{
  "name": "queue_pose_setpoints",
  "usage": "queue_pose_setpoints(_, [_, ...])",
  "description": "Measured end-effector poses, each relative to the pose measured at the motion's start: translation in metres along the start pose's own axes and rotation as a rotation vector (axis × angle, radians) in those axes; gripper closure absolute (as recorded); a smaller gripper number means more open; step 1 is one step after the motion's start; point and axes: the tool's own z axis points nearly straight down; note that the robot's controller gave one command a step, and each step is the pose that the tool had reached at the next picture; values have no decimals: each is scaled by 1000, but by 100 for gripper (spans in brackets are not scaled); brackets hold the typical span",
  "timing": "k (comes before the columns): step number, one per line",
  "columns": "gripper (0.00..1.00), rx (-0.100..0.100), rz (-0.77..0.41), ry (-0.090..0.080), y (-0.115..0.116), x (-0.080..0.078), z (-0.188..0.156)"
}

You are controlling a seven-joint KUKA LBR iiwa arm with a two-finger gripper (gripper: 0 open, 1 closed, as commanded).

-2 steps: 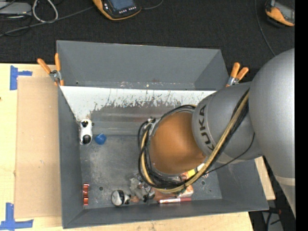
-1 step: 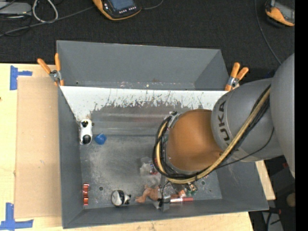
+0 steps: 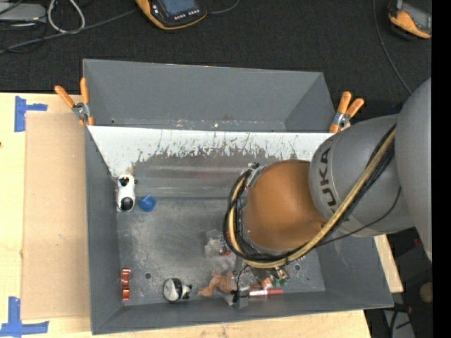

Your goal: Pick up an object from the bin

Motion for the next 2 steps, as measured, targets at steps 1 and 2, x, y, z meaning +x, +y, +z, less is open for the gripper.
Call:
queue_pose_setpoints(1, [0,-3,90,-6,-32,3,15])
queue_pose_setpoints(2, [100,2,77,-6,-28,3,25])
